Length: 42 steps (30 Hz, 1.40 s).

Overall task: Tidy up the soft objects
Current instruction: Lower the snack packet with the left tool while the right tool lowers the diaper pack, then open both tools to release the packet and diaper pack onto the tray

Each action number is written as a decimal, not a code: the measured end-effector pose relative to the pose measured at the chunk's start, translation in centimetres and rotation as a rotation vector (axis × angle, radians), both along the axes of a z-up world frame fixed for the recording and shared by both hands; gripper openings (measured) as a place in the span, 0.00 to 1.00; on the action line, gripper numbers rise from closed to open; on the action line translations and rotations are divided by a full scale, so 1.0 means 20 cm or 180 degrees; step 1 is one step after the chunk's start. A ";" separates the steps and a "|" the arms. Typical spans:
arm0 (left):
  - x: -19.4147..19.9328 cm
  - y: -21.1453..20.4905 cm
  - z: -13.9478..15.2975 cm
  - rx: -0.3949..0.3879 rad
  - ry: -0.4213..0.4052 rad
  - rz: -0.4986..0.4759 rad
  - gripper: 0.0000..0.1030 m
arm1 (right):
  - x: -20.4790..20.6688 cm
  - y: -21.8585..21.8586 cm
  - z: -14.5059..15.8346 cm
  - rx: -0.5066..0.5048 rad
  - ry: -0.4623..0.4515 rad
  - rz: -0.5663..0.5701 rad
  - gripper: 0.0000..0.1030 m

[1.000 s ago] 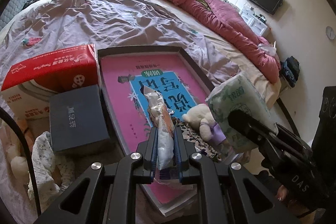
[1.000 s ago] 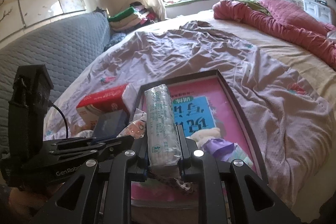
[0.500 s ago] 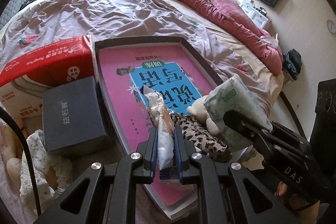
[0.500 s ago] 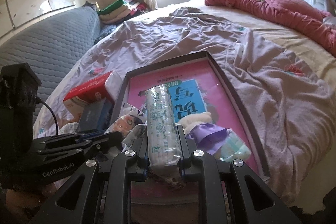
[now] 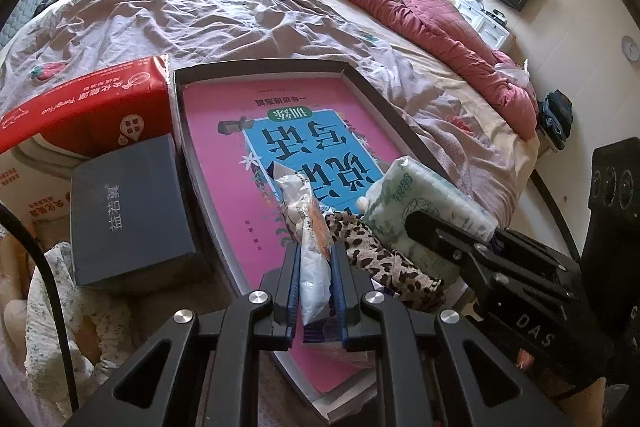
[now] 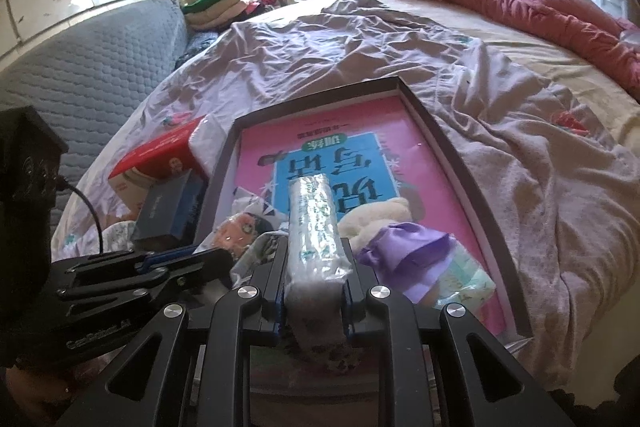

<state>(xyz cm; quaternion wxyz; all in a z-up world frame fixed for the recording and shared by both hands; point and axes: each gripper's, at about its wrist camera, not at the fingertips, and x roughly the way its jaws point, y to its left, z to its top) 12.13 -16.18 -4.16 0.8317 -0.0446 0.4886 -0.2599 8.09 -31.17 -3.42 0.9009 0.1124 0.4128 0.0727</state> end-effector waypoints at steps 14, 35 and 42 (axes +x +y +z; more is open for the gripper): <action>0.00 -0.01 0.00 0.0074 -0.0028 0.0008 0.15 | 0.00 0.01 -0.03 -0.0098 0.0038 -0.0004 0.24; -0.04 -0.05 -0.01 0.0276 -0.0024 0.0156 0.27 | -0.09 -0.10 0.06 -0.0144 -0.0065 -0.0162 0.52; -0.04 -0.04 -0.02 0.0271 0.0039 0.0225 0.47 | -0.11 -0.13 0.11 -0.0202 -0.0077 -0.0207 0.57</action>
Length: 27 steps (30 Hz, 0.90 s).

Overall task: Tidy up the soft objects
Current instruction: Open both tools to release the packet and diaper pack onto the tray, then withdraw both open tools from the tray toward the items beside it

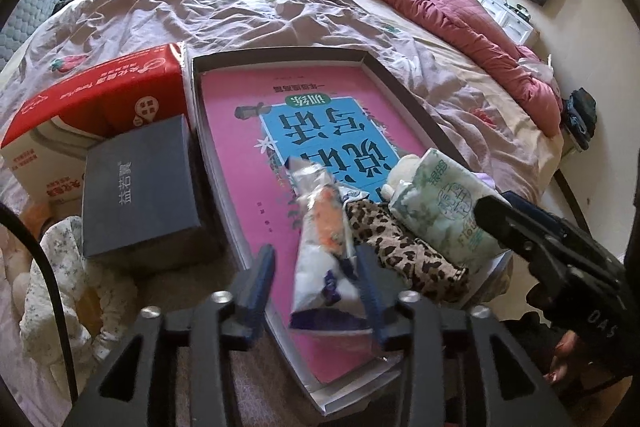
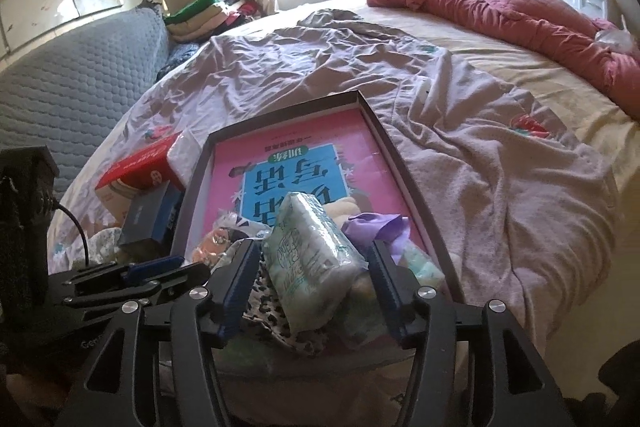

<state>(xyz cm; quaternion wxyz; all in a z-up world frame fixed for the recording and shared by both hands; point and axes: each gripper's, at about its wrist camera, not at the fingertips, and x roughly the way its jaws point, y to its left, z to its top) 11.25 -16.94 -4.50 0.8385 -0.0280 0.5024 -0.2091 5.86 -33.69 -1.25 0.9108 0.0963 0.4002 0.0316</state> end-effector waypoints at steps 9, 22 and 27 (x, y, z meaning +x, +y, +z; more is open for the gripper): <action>-0.04 0.01 0.06 -0.0025 -0.0097 -0.0015 0.60 | -0.04 -0.02 0.04 -0.0036 -0.0055 -0.0067 0.65; -0.05 0.12 0.14 -0.0071 -0.0185 0.0053 0.66 | -0.03 0.01 0.05 -0.0135 -0.0052 -0.0086 0.70; -0.05 0.20 0.18 -0.0146 -0.0203 0.0119 0.69 | -0.03 0.03 0.06 -0.0218 -0.0070 -0.0098 0.71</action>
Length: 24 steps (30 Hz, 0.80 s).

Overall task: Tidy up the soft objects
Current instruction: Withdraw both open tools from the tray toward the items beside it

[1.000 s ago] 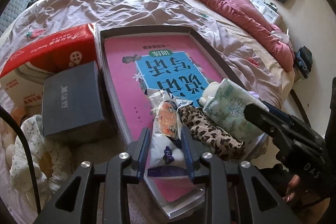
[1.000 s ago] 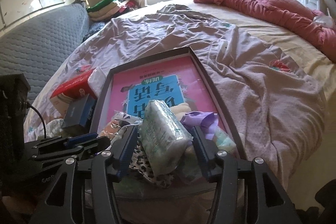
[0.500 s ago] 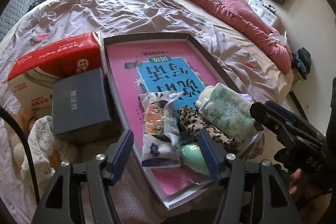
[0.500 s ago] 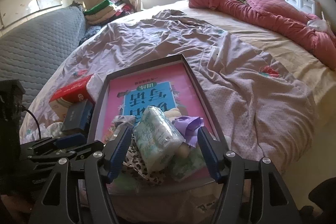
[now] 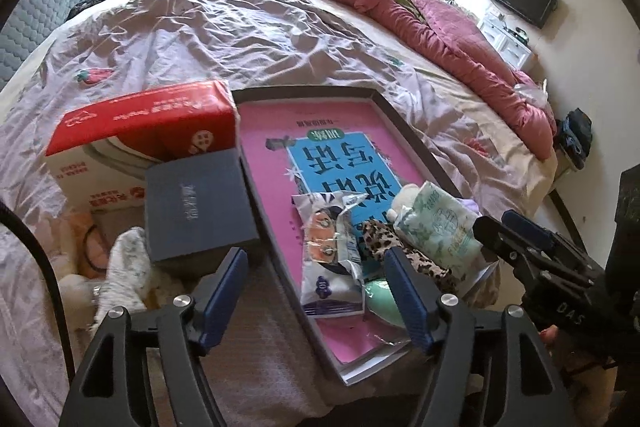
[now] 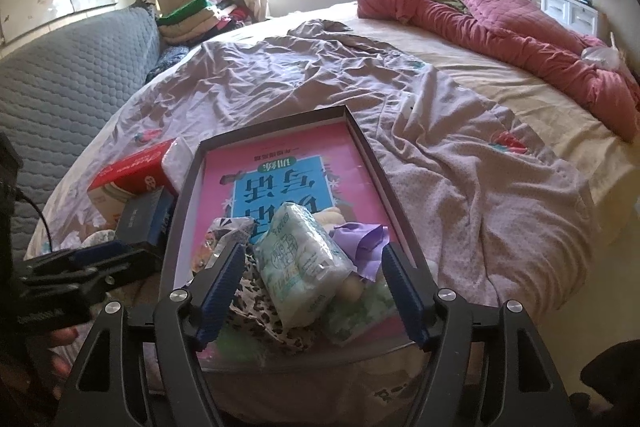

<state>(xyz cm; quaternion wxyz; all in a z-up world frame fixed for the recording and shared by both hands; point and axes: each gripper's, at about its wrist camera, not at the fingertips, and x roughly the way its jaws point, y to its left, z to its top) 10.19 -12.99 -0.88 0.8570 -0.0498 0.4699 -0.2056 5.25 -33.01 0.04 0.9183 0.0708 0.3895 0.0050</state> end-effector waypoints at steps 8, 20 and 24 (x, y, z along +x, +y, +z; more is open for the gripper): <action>-0.02 0.07 0.06 0.0041 -0.0113 0.0071 0.72 | -0.03 0.07 0.10 -0.0149 -0.0279 0.0016 0.73; -0.04 0.19 0.13 0.0141 -0.0217 0.0208 0.74 | -0.05 0.21 0.19 -0.0279 -0.0438 0.0158 0.75; -0.05 0.24 0.15 0.0168 -0.0233 0.0268 0.74 | -0.05 0.27 0.20 -0.0324 -0.0462 0.0226 0.75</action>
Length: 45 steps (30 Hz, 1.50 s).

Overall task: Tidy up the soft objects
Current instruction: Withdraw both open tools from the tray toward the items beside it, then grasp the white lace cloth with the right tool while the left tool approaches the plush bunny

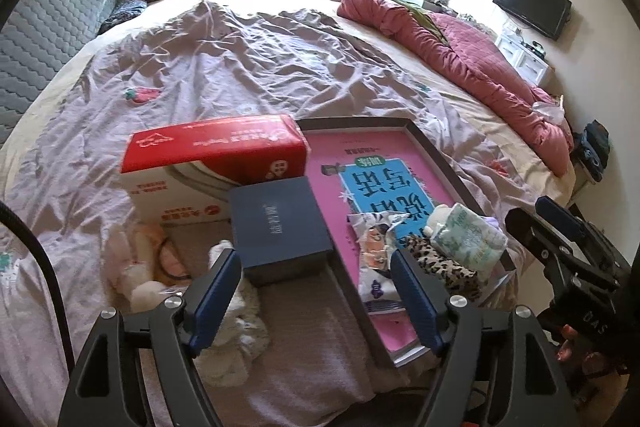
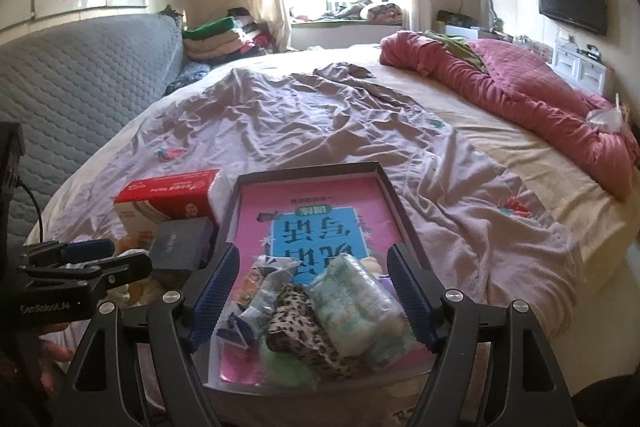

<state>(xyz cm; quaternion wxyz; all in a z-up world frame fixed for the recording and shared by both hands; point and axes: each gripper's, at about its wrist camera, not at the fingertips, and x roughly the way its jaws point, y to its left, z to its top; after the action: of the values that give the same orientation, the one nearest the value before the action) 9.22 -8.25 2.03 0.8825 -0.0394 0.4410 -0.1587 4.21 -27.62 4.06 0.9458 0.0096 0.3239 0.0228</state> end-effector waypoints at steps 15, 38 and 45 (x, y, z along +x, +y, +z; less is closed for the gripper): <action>0.02 0.37 0.09 -0.0030 -0.0060 0.0439 0.74 | 0.01 0.23 0.02 -0.0027 -0.0001 0.0333 0.76; -0.02 0.83 0.16 -0.0111 -0.0120 0.0989 0.74 | -0.02 0.49 0.06 0.0087 0.0007 0.0700 0.76; -0.04 0.94 0.18 -0.0101 -0.0141 0.1136 0.74 | -0.05 0.60 0.07 0.0112 0.0034 0.0842 0.76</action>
<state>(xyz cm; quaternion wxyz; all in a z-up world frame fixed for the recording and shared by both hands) 8.41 10.63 5.67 0.9054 -0.1275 0.4049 -0.0074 3.30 -15.63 5.53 0.9324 -0.0166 0.3269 0.1530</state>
